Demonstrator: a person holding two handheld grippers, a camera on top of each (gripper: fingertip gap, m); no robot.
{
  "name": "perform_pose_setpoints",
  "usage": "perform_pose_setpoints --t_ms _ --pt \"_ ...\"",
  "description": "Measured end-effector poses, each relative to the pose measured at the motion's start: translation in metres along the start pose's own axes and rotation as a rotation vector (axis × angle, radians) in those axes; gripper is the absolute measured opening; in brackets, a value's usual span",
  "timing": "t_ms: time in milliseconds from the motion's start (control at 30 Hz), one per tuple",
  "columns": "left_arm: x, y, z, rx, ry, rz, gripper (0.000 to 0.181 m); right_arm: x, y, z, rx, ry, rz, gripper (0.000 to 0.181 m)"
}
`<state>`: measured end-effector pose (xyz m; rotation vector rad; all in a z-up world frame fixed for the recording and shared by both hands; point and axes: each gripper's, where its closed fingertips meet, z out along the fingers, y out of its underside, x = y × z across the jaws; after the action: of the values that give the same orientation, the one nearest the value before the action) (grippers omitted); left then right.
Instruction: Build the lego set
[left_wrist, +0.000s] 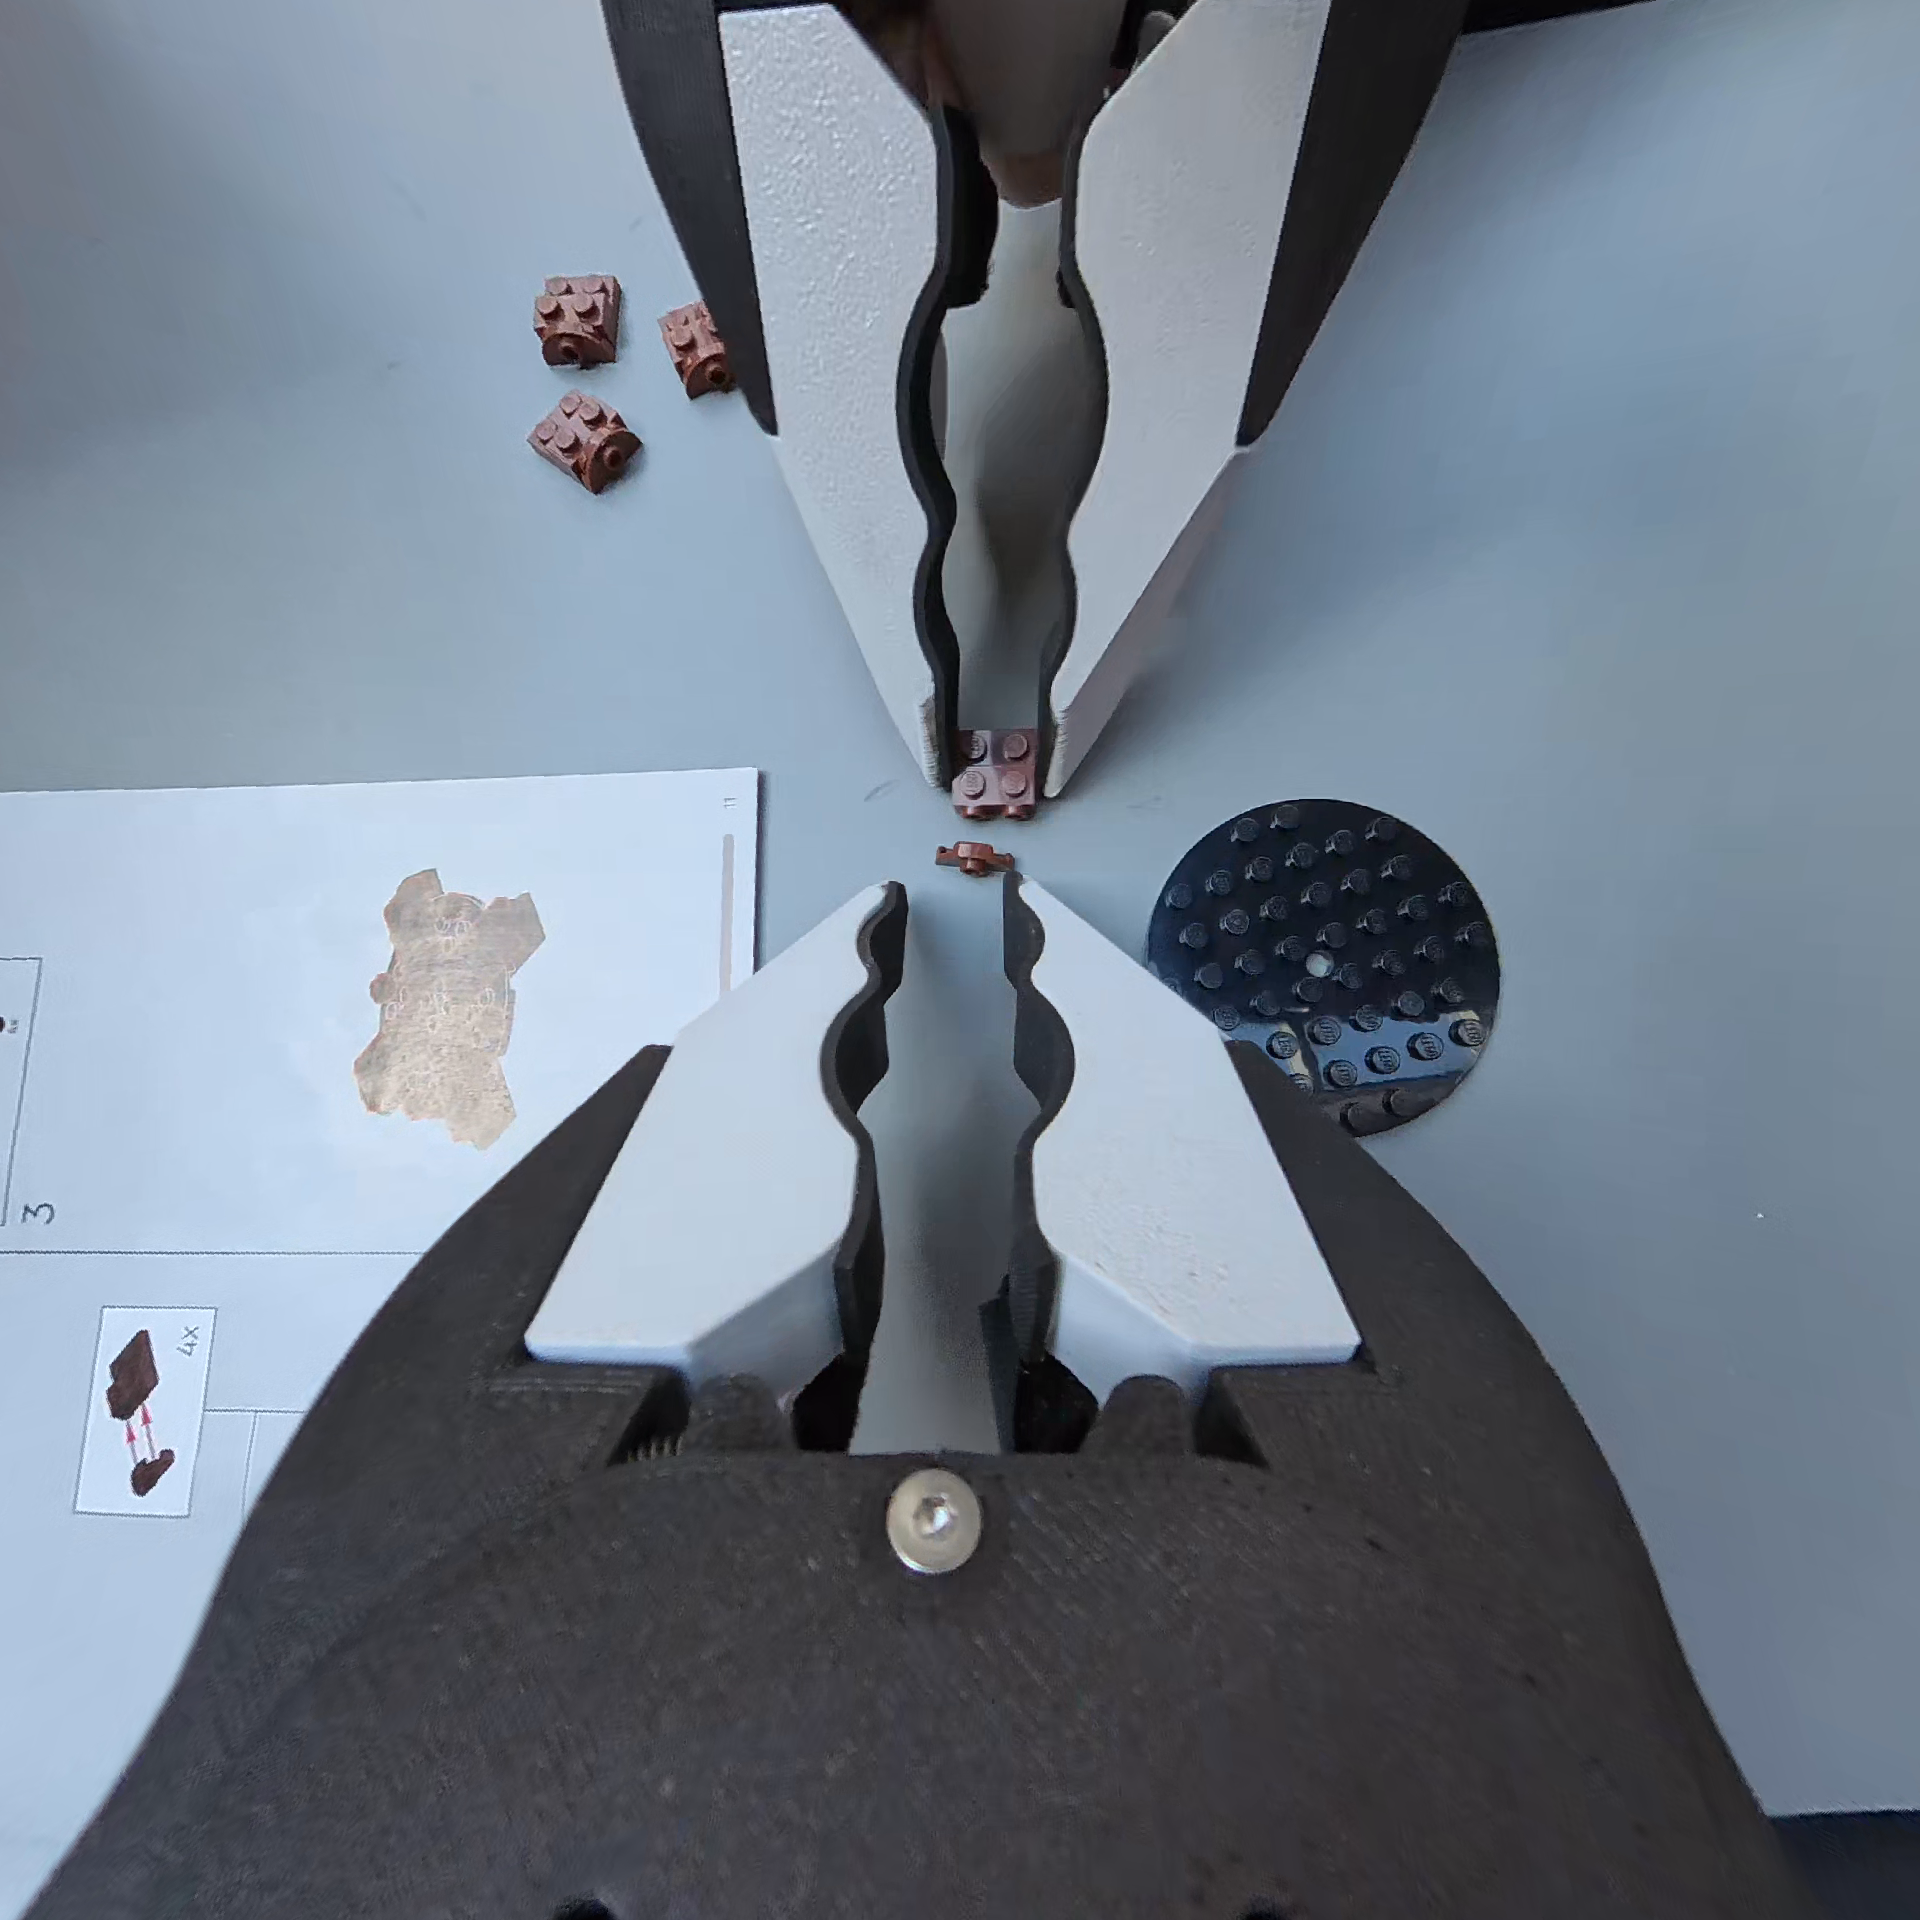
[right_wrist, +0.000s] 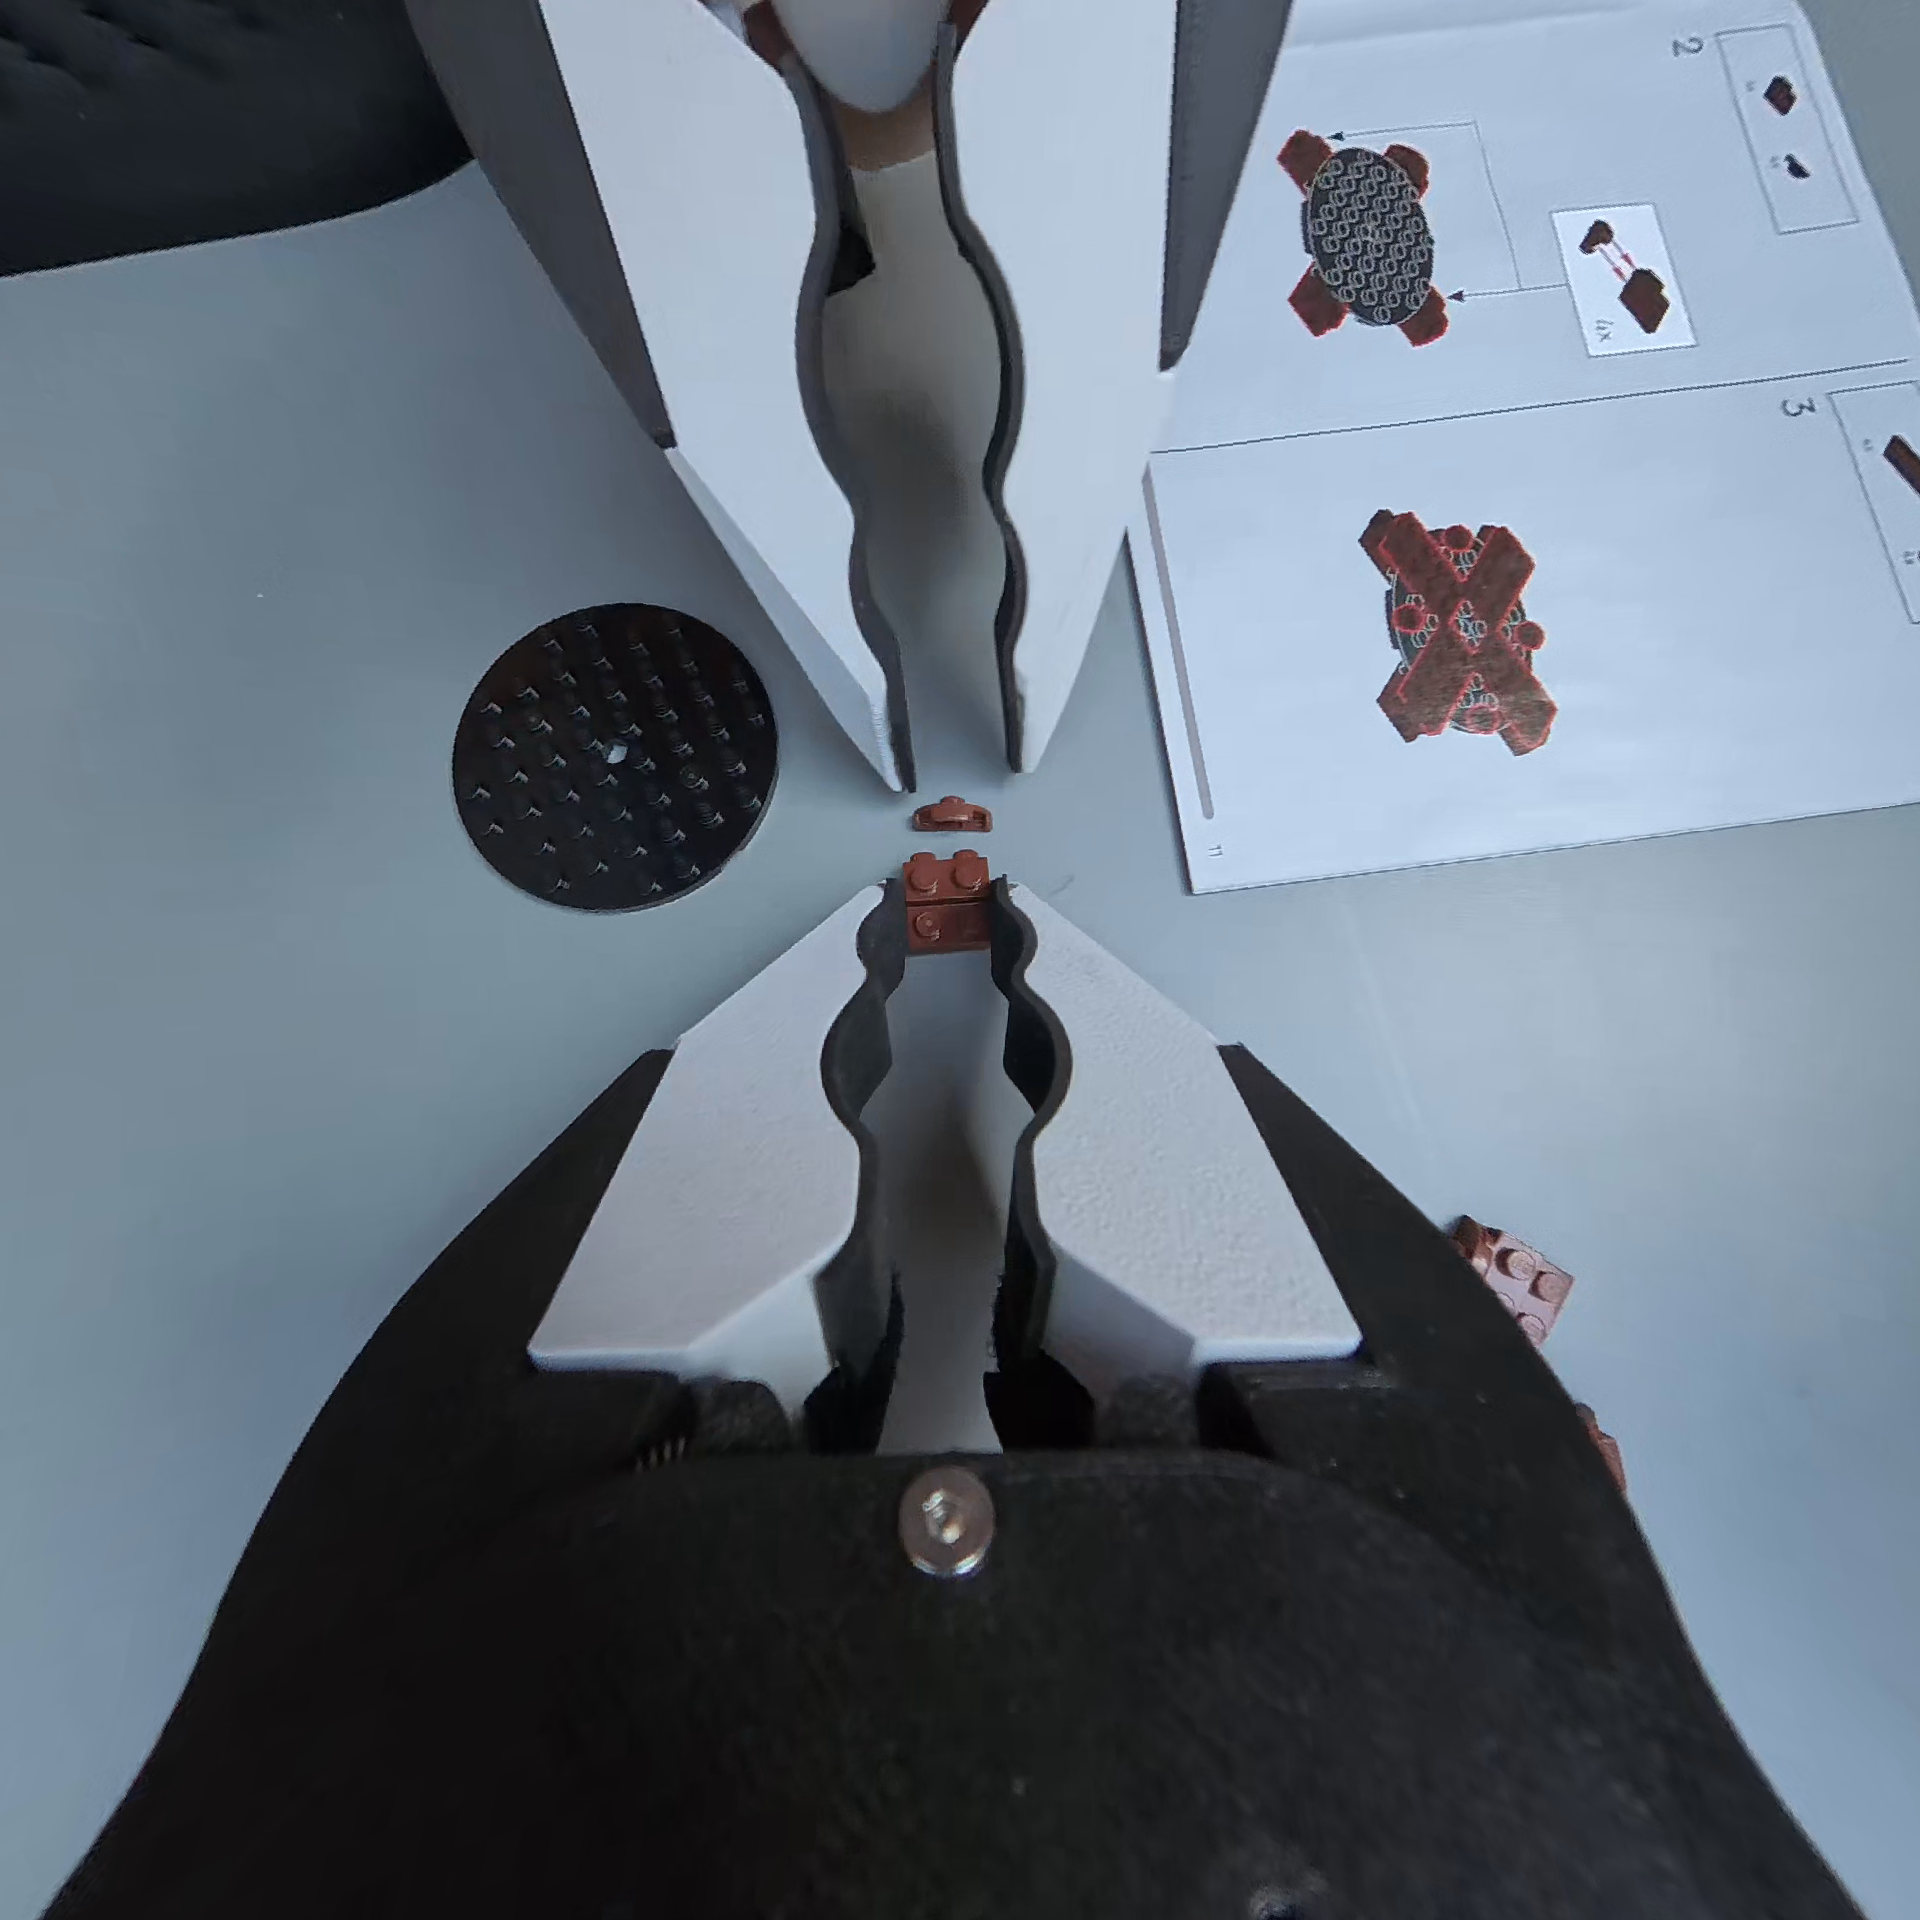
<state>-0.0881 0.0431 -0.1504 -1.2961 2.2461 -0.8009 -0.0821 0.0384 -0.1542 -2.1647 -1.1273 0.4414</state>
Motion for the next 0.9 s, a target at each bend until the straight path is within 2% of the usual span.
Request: perform_pose_setpoints --t_ms 133,500,900 --pt "0.0022 0.0018 0.0029 0.040 0.011 0.012 0.008 0.0021 -0.0002 0.0004 -0.020 0.021 -0.021 0.015" --pt "0.0019 0.0004 0.0037 0.139 0.008 0.079 0.004 0.0009 -0.0037 0.0034 -0.053 0.056 -0.064 0.016" --pt "0.0048 -0.0008 0.0045 0.146 0.024 0.096 0.003 0.0008 -0.0034 0.0033 -0.036 0.044 -0.056 0.016"
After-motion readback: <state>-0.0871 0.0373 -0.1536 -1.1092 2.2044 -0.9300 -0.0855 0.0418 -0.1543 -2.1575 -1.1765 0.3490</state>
